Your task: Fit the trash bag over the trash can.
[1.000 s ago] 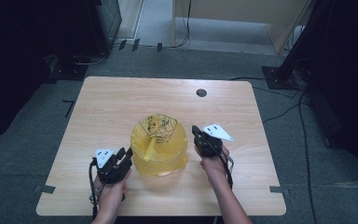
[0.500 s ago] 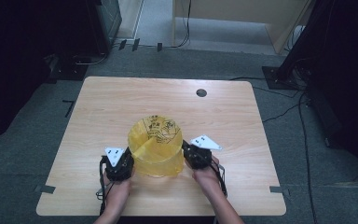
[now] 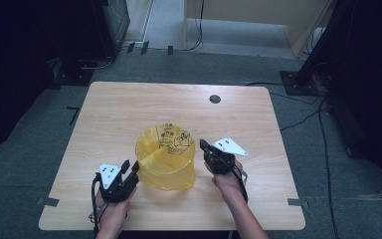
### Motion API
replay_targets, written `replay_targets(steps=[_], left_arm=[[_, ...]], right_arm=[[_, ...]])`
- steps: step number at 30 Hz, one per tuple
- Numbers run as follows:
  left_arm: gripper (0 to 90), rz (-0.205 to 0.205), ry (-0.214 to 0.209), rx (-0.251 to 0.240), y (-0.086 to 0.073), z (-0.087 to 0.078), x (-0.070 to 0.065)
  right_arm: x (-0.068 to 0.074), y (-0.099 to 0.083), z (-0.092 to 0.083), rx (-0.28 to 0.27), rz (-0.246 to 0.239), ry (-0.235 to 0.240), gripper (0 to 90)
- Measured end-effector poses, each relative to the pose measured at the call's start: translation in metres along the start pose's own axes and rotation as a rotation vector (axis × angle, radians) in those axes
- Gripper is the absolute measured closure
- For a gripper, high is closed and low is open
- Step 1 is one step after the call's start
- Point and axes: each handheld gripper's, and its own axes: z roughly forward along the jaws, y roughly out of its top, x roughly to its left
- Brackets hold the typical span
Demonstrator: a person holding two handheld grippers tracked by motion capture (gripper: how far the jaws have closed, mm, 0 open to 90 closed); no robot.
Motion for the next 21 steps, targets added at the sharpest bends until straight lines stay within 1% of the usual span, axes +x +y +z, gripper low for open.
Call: replay_targets(steps=[1, 3, 4, 5, 6, 7, 9, 10, 11, 12, 13, 14, 15, 16, 17, 18, 20, 21], left_arm=[[64.0, 0.007, 0.022, -0.003, -0.001, 0.001, -0.005], [63.4, -0.008, 0.036, 0.0, -0.002, 0.005, -0.009], [66.9, -0.008, 0.036, 0.0, -0.002, 0.005, -0.009], [71.2, 0.01, 0.053, 0.005, -0.002, 0.009, -0.011], [75.5, 0.026, 0.058, 0.012, -0.001, 0.011, -0.011], [79.3, 0.041, 0.066, 0.02, -0.001, 0.014, -0.011], [87.8, 0.045, 0.074, 0.02, 0.001, 0.019, -0.01], [90.0, 0.044, 0.074, 0.021, 0.003, 0.022, -0.008], [90.0, 0.044, 0.074, 0.021, 0.003, 0.022, -0.008], [90.0, 0.044, 0.066, 0.02, 0.005, 0.024, -0.005], [90.0, 0.054, 0.062, 0.018, 0.006, 0.027, -0.003], [90.0, 0.086, 0.04, 0.013, 0.008, 0.033, 0.001], [90.0, 0.086, 0.04, 0.013, 0.008, 0.033, 0.001], [90.0, 0.084, -0.009, 0.025, 0.009, 0.037, 0.007], [90.0, 0.083, -0.041, 0.041, 0.01, 0.041, 0.011], [90.0, 0.113, -0.08, 0.057, 0.011, 0.046, 0.017], [89.0, 0.115, -0.091, 0.071, 0.012, 0.05, 0.021], [84.4, 0.102, -0.096, 0.082, 0.014, 0.053, 0.025]], right_arm=[[0.003, 0.004, 0.004, -0.02, -0.012, 0.006, 90.0], [0.009, 0.008, 0.013, -0.03, -0.022, 0.036, 90.0], [0.01, 0.007, 0.015, -0.035, -0.018, 0.033, 90.0], [0.008, 0.006, 0.016, -0.025, 0.019, 0.052, 90.0], [0.008, 0.003, 0.016, -0.018, 0.039, 0.065, 90.0], [0.008, 0.0, 0.015, -0.009, 0.042, 0.069, 90.0], [0.013, -0.009, 0.01, 0.01, 0.022, 0.068, 90.0], [0.015, -0.013, 0.007, 0.026, 0.014, 0.069, 90.0], [0.018, -0.018, 0.002, 0.032, 0.009, 0.069, 90.0], [0.02, -0.021, -0.002, 0.032, 0.018, 0.075, 90.0], [0.022, -0.024, -0.008, 0.032, 0.024, 0.081, 90.0], [0.025, -0.026, -0.013, 0.034, 0.027, 0.084, 90.0], [0.025, -0.026, -0.013, 0.034, 0.027, 0.084, 90.0], [0.029, -0.029, -0.019, 0.033, 0.033, 0.079, 90.0], [0.032, -0.033, -0.026, 0.032, 0.042, 0.068, 90.0], [0.038, -0.039, -0.035, 0.037, 0.046, 0.071, 90.0], [0.042, -0.042, -0.039, 0.053, 0.029, 0.081, 90.0], [0.044, -0.044, -0.041, 0.062, 0.016, 0.093, 90.0]])
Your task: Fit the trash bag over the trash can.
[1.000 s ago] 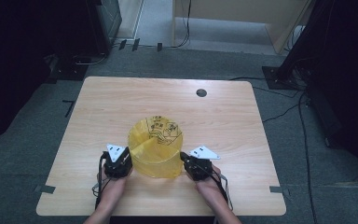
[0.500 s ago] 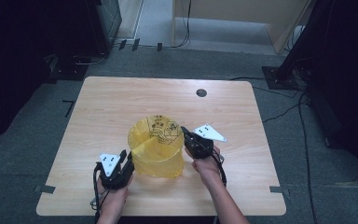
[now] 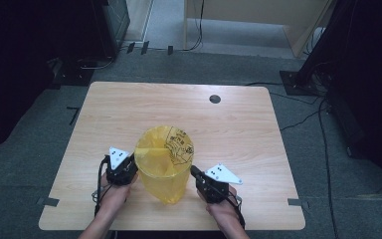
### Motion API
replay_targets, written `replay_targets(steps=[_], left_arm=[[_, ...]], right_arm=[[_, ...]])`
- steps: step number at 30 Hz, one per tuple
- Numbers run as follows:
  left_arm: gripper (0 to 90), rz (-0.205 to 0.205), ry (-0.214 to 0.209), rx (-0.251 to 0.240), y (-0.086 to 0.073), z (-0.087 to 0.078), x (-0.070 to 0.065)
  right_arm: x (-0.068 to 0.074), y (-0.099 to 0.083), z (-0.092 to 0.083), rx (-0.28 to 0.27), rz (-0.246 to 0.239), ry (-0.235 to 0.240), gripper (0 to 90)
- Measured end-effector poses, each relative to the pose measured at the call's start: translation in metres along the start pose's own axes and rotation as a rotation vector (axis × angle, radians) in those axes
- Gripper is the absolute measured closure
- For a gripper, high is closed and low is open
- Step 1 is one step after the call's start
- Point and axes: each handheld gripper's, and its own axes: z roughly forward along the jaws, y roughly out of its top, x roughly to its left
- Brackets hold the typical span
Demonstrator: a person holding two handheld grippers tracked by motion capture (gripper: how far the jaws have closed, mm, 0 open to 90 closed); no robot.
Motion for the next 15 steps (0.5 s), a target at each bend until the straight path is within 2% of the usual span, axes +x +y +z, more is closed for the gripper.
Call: replay_targets(steps=[1, 3, 5, 7, 8, 10, 13, 15], left_arm=[[76.0, -0.012, 0.008, 0.009, 0.001, 0.0, 0.003], [71.7, -0.04, 0.045, 0.007, 0.002, -0.005, 0.006], [68.5, -0.074, 0.066, -0.014, 0.002, -0.015, 0.006], [66.1, -0.103, 0.075, -0.062, 0.001, -0.028, 0.004], [65.7, -0.114, 0.082, -0.081, 0.001, -0.034, 0.001], [64.3, -0.099, 0.088, -0.096, 0.001, -0.04, -0.008], [64.9, -0.088, 0.088, -0.079, 0.002, -0.035, -0.016], [70.1, -0.078, 0.105, -0.074, 0.0, -0.029, -0.018]], right_arm=[[0.002, -0.001, -0.002, 0.009, -0.022, 0.008, 90.0], [0.001, 0.0, -0.004, -0.001, -0.058, -0.023, 90.0], [-0.009, 0.009, -0.002, -0.026, -0.03, -0.053, 90.0], [-0.021, 0.022, 0.004, -0.046, -0.013, -0.076, 90.0], [-0.026, 0.028, 0.009, -0.056, -0.01, -0.072, 90.0], [-0.032, 0.041, 0.022, -0.072, -0.002, -0.038, 90.0], [-0.034, 0.052, 0.04, -0.096, -0.042, -0.023, 90.0], [-0.035, 0.051, 0.046, -0.087, -0.018, -0.006, 90.0]])
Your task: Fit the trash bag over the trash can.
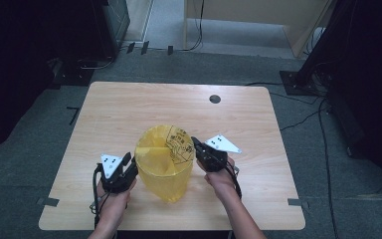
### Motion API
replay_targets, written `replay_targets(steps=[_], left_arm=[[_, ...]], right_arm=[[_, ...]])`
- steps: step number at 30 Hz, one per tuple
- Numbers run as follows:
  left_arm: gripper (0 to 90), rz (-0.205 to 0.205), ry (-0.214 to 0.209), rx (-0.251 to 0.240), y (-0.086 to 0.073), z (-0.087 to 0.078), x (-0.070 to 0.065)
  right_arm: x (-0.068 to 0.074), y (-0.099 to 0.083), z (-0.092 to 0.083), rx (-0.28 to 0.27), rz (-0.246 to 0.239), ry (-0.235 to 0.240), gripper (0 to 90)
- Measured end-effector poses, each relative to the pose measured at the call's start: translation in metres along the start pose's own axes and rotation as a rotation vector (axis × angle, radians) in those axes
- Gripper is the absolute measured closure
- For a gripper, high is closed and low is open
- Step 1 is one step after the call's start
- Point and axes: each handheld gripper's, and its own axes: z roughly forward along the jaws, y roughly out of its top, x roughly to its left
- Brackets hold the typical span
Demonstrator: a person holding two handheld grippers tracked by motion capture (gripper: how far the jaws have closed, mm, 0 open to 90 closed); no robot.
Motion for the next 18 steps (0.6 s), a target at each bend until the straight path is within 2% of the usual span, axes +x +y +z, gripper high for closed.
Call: replay_targets(steps=[2, 3, 6, 7, 9, 12, 16, 18], left_arm=[[75.1, -0.007, -0.012, 0.011, -0.002, 0.004, 0.0], [78.3, 0.006, -0.013, 0.011, -0.003, 0.007, -0.001], [89.3, 0.021, -0.019, 0.007, -0.004, 0.011, -0.004], [90.0, 0.012, -0.033, 0.009, -0.004, 0.011, -0.003], [90.0, 0.004, -0.062, 0.023, -0.003, 0.014, -0.002], [90.0, 0.009, -0.07, 0.03, -0.004, 0.019, -0.005], [90.0, 0.003, -0.074, 0.04, -0.002, 0.026, -0.005], [82.3, 0.007, -0.07, 0.035, -0.001, 0.027, -0.002]], right_arm=[[-0.003, -0.003, -0.002, 0.007, 0.018, 0.026, 90.0], [-0.003, -0.006, -0.004, 0.01, 0.017, 0.034, 90.0], [0.002, -0.016, -0.013, 0.037, 0.021, 0.036, 90.0], [0.004, -0.019, -0.015, 0.04, 0.019, 0.037, 90.0], [0.009, -0.025, -0.023, 0.04, 0.002, 0.011, 90.0], [0.01, -0.03, -0.029, 0.028, 0.028, -0.01, 90.0], [0.008, -0.03, -0.028, 0.025, 0.044, -0.034, 90.0], [0.007, -0.028, -0.027, 0.03, 0.03, -0.049, 90.0]])
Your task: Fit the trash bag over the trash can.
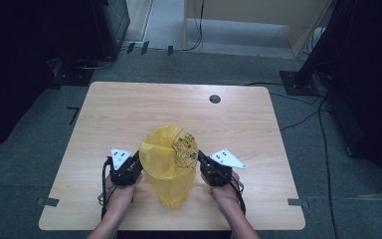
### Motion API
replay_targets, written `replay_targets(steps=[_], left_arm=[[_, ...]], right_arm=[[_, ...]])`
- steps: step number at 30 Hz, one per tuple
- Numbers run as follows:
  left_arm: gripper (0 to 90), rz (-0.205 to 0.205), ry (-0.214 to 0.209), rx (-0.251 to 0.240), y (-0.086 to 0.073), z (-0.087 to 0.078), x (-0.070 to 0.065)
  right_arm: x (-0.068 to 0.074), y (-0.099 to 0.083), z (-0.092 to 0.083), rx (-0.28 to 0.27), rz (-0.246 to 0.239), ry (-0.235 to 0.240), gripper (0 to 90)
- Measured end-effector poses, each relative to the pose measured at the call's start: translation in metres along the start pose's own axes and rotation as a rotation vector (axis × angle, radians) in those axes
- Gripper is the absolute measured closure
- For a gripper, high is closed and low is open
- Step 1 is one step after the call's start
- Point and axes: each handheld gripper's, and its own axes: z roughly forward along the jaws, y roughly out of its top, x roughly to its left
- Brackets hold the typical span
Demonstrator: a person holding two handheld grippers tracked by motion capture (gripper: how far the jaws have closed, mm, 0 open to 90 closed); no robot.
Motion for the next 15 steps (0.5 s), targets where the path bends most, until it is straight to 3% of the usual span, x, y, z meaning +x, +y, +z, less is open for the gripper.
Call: replay_targets(steps=[2, 6, 8, 10, 12, 15], left_arm=[[66.9, 0.004, 0.002, 0.002, 0.0, -0.002, 0.005], [50.4, -0.001, 0.015, -0.014, -0.002, -0.01, 0.021], [43.7, -0.006, 0.015, -0.013, -0.002, -0.014, 0.032], [38.9, 0.003, 0.032, -0.003, -0.006, -0.018, 0.044], [34.6, 0.01, 0.045, 0.019, -0.011, -0.02, 0.055], [29.5, 0.03, 0.08, 0.077, -0.021, -0.021, 0.07]], right_arm=[[-0.003, 0.003, 0.0, -0.001, -0.008, -0.008, 90.0], [-0.014, 0.015, -0.002, -0.015, -0.024, -0.003, 90.0], [-0.021, 0.023, -0.005, -0.039, -0.024, 0.022, 90.0], [-0.029, 0.032, -0.007, -0.041, -0.02, 0.078, 90.0], [-0.035, 0.042, -0.008, -0.055, -0.022, 0.177, 90.0], [-0.037, 0.057, -0.011, -0.086, -0.078, 0.273, 90.0]])
